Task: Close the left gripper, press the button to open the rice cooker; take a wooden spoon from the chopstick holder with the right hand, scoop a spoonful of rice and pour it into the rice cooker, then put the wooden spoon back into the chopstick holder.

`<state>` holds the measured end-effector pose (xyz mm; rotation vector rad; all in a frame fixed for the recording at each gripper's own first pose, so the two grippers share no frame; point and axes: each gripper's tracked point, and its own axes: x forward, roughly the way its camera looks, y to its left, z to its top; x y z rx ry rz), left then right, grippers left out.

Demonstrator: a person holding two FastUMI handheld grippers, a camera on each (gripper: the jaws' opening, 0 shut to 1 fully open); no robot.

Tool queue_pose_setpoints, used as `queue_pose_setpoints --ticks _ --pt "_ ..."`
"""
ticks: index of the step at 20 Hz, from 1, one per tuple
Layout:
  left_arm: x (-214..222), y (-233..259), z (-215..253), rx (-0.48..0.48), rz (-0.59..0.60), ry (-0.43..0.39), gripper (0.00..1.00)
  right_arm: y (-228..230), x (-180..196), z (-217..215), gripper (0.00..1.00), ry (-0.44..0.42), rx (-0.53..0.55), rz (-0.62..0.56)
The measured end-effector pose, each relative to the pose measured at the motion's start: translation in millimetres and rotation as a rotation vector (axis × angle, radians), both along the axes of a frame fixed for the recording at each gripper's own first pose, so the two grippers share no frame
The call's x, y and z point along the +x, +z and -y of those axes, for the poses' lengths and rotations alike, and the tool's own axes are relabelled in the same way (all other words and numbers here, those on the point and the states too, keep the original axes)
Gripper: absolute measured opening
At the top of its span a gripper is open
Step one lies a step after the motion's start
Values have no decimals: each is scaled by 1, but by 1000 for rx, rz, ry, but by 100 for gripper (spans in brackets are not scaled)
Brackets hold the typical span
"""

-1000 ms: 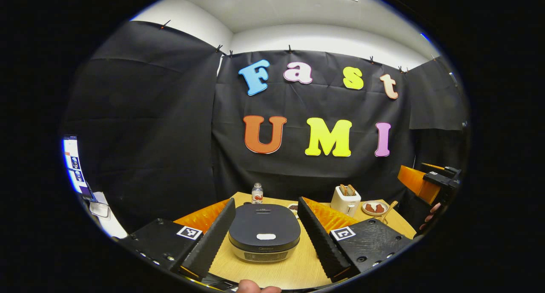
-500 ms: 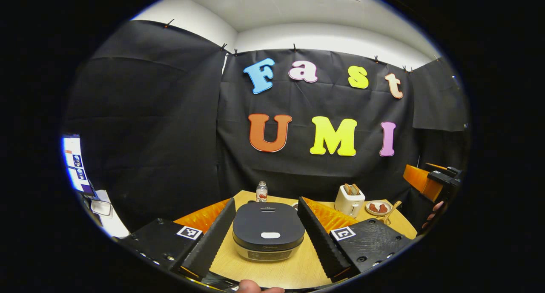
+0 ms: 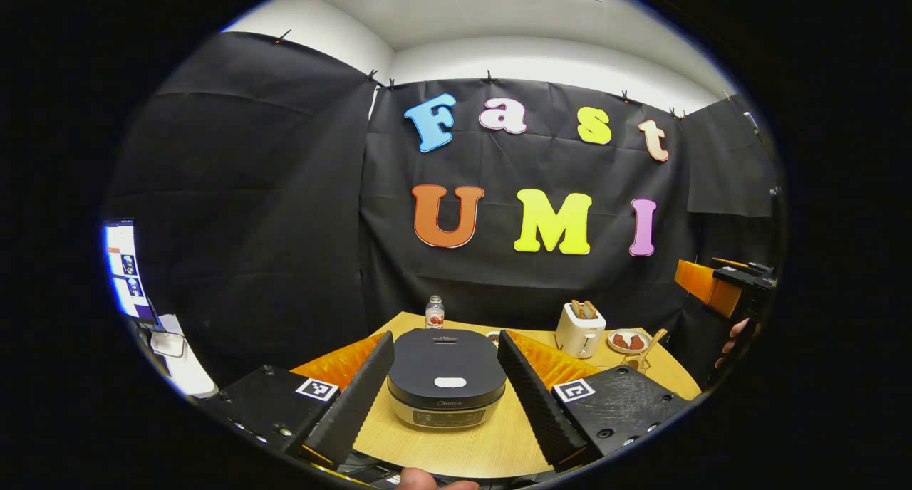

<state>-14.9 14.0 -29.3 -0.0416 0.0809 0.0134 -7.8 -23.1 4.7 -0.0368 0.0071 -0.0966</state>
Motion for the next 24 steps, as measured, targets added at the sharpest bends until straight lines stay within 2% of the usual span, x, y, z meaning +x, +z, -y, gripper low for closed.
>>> queue_pose_setpoints --ticks 5,14,15,16,17,18,19,20,21,23,24 --pt "3 -23 1 -31 -65 -7 94 5 -5 16 100 -20 -10 4" --pt "37 -74 23 -48 -317 -61 94 0 9 88 100 -79 -26 5" --pt "43 -77 26 -53 -341 -72 100 1 12 98 100 -84 -19 10" --pt "49 -80 27 -53 -365 -73 84 0 16 109 100 -90 -13 9" --pt "56 -85 25 -52 -390 -73 93 -3 19 119 100 -97 -6 5" --pt "62 -88 23 -54 -414 -69 71 -6 22 128 100 -103 -1 0" --pt "68 -90 23 -63 -436 -77 66 -9 25 138 100 -113 -2 -5" --pt "75 -95 24 -75 -465 -79 55 -12 27 148 100 -124 -2 -12" --pt "80 -99 24 -79 -492 -78 52 -14 28 156 100 -133 3 -19" --pt "90 -103 14 -71 -514 -55 51 -16 31 172 100 -153 11 -19" --pt "97 -108 11 -67 -532 -50 29 -19 33 179 100 -162 11 -23"
